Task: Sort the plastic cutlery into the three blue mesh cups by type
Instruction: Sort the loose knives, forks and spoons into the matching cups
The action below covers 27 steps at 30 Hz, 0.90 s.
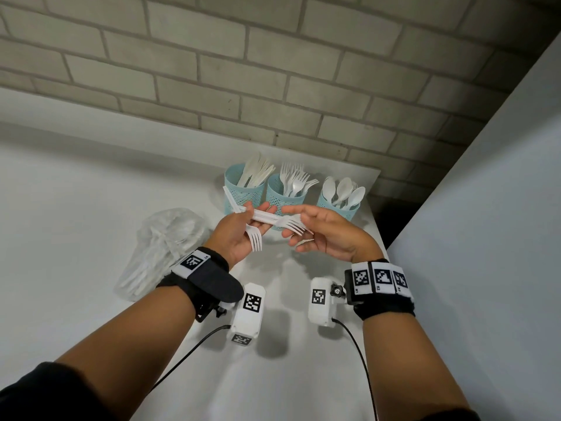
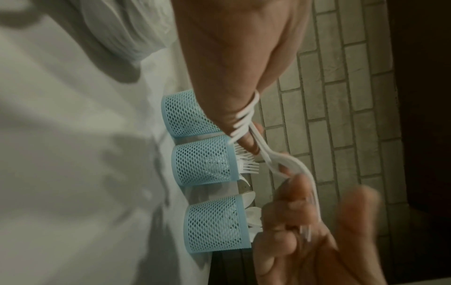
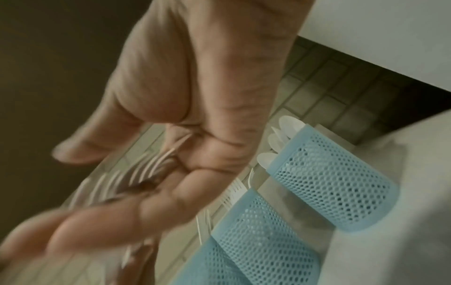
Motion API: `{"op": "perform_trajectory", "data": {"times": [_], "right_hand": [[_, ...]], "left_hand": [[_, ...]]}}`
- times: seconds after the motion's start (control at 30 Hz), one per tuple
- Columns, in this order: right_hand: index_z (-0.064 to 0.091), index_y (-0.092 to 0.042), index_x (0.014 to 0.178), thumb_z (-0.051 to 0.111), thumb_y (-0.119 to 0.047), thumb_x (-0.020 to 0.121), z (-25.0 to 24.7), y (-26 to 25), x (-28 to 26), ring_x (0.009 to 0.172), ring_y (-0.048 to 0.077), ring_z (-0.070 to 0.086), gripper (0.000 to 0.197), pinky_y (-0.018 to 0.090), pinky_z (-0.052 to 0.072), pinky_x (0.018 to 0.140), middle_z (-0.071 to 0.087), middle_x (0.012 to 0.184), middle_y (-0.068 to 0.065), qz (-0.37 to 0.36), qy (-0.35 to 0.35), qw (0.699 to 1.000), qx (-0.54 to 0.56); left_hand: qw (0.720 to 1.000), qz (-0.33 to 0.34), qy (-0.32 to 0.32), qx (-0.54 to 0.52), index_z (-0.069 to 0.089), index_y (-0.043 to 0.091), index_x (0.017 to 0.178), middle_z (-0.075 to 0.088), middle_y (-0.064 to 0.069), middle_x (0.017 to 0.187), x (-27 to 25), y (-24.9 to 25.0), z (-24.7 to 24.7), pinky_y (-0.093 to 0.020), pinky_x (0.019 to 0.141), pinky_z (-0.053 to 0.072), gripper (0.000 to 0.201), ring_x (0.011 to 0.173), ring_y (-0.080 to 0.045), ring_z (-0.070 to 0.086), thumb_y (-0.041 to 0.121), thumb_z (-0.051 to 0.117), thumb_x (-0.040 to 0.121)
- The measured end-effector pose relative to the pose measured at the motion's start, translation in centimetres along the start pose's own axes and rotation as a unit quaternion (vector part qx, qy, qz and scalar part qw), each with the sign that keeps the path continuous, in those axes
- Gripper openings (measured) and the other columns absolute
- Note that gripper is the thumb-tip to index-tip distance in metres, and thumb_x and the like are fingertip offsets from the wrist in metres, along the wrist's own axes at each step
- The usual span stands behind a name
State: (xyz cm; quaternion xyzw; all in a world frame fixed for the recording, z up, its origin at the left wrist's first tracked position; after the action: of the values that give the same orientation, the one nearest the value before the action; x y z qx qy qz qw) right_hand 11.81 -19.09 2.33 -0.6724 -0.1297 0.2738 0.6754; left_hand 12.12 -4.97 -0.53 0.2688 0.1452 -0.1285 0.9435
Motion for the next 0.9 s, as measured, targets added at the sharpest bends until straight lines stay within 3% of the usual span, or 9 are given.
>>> {"op": "perform_trajectory", "data": {"times": [0.07,0.13,0.23,0.4,0.5,0.57,0.67,0.77,0.9], "right_hand": [[0.043,-0.020,0.133,0.074,-0.032,0.074,0.3,0.1,-0.6,0.090,0.017,0.069,0.068,0.027,0.056,0.078,0.070,0.104,0.009,-0.007,-0.089,0.995,0.033],[0.035,-0.025,0.139,0.076,-0.012,0.074,0.3,0.4,-1.1,0.097,0.019,0.068,0.078,0.030,0.055,0.084,0.067,0.112,0.011,-0.007,-0.128,0.991,0.041],[0.031,-0.034,0.139,0.064,0.012,0.073,-0.1,0.6,-1.0,0.093,0.012,0.065,0.087,0.024,0.053,0.084,0.062,0.111,0.009,-0.025,-0.050,0.998,-0.025],[0.047,-0.046,0.128,0.073,-0.024,0.077,1.3,-0.6,0.4,0.137,0.007,0.032,0.062,0.035,0.025,0.114,0.027,0.153,-0.004,-0.115,0.038,0.957,-0.263],[0.065,-0.040,0.107,0.057,-0.043,0.087,1.6,-1.1,0.9,0.139,0.005,0.028,0.022,0.039,0.022,0.112,0.039,0.147,-0.014,-0.135,0.082,0.952,-0.264],[0.067,-0.031,0.091,0.045,-0.048,0.091,0.8,-1.7,1.0,0.131,0.001,0.040,0.027,0.033,0.024,0.109,0.061,0.126,-0.010,-0.153,0.153,0.955,-0.201],[0.058,-0.013,0.074,0.038,-0.036,0.097,-1.2,-2.7,0.9,0.085,0.009,0.069,0.039,0.032,0.046,0.092,0.073,0.077,-0.001,-0.217,0.272,0.937,0.022],[0.050,-0.014,0.066,0.041,-0.038,0.098,-2.3,-2.7,0.7,0.041,0.009,0.049,0.041,0.024,0.047,0.051,0.051,0.046,-0.006,-0.186,0.364,0.910,0.069],[0.048,-0.017,0.065,0.057,-0.037,0.091,-1.8,-1.0,1.3,0.042,0.008,0.027,0.034,0.018,0.023,0.037,0.035,0.054,-0.002,-0.046,0.344,0.936,-0.054]], "left_hand": [[1.000,-0.010,-0.002,-0.003,0.031,0.005,0.140,0.059,-0.018,0.101,-0.1,-0.1,0.1,-0.049,0.092,0.044,0.040,0.114,-0.034,0.056,0.003,0.034,0.100],[1.000,-0.019,-0.008,-0.004,0.032,0.004,0.138,0.059,-0.019,0.102,-0.3,-0.2,0.1,-0.049,0.092,0.045,0.039,0.113,-0.035,0.056,0.002,0.035,0.100],[0.999,-0.034,-0.016,-0.003,0.035,0.001,0.133,0.058,-0.021,0.103,-0.3,-0.4,0.2,-0.051,0.087,0.046,0.035,0.099,-0.036,0.060,-0.001,0.036,0.098],[0.996,-0.084,-0.037,0.021,0.045,-0.004,0.116,0.057,-0.025,0.107,-0.7,-1.6,1.1,-0.046,0.079,0.053,0.020,0.092,-0.034,0.062,-0.002,0.037,0.098],[0.991,-0.112,-0.066,0.034,0.053,-0.008,0.100,0.064,-0.026,0.098,-1.0,-1.9,1.6,-0.037,0.080,0.054,0.018,0.081,-0.029,0.067,0.004,0.039,0.099],[0.988,-0.127,-0.061,0.060,0.052,-0.009,0.105,0.065,-0.026,0.098,-0.9,-2.0,1.2,-0.045,0.091,0.047,0.028,0.090,-0.033,0.065,0.014,0.036,0.101],[0.976,-0.160,-0.057,0.136,0.055,-0.007,0.102,0.070,-0.021,0.088,-0.9,-2.4,0.4,-0.037,0.075,0.058,0.039,0.081,-0.030,0.068,0.026,0.034,0.102],[0.952,-0.184,-0.056,0.239,0.059,0.003,0.101,0.067,-0.011,0.075,-1.6,-2.7,-0.2,-0.021,0.048,0.054,0.033,0.055,-0.018,0.067,0.030,0.040,0.099],[0.926,-0.175,-0.053,0.331,0.055,0.011,0.103,0.045,0.001,0.056,-1.5,-2.8,-0.5,-0.013,0.038,0.033,0.025,0.040,-0.005,0.039,0.032,0.042,0.098]]}}
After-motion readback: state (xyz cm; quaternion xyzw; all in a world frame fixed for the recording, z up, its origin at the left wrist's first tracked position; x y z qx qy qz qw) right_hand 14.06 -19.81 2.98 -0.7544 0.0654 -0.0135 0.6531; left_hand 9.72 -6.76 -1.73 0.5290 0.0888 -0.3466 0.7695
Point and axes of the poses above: each hand's wrist, its own x-axis towards the middle knuckle, its own z-axis out of the palm, y = z × x, the point moved 6 cm from there along x, towards the middle knuckle
